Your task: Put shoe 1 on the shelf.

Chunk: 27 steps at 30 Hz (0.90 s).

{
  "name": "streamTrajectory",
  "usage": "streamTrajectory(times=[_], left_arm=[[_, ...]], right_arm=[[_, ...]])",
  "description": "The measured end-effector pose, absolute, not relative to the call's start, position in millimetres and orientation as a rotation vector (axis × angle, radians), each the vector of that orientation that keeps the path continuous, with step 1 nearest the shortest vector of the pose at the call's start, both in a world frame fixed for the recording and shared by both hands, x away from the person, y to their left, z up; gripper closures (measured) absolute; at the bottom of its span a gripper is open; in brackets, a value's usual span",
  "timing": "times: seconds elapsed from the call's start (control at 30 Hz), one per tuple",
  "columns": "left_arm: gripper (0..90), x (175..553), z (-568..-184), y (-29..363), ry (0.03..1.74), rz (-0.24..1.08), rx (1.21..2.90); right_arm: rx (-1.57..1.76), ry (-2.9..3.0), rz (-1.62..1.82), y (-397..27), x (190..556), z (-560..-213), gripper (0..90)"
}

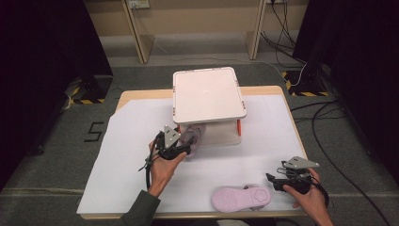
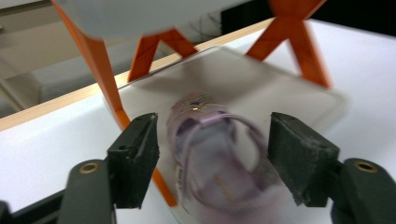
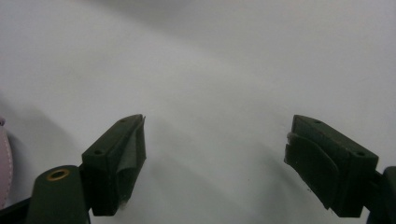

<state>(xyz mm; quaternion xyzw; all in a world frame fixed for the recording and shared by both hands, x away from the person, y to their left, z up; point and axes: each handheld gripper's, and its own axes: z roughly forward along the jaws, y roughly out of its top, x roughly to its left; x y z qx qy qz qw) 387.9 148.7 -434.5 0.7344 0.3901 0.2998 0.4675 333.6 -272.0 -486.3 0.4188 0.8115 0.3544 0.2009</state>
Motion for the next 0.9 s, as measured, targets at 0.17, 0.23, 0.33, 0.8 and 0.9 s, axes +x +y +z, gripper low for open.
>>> streamTrajectory(times=[0.17,0.23,0.33,0.8,0.9], left_arm=[[27.3,368,-436,156,0.949,0.611,1.835],[27.2,363,-441,159,0.958,0.579,1.832],[27.2,360,-449,163,0.963,0.559,1.859],[51.1,376,-484,162,0.968,0.439,2.024],[55.7,377,-483,162,0.963,0.455,2.032]], right_arm=[[1.169,2.264,0.998,-271,334,-486,20.1],[1.167,2.265,0.998,-271,334,-486,20.1],[1.171,2.262,0.996,-272,334,-486,20.1],[1.166,2.268,0.992,-272,334,-486,20.2],[1.161,2.271,0.995,-271,334,-486,20.1]])
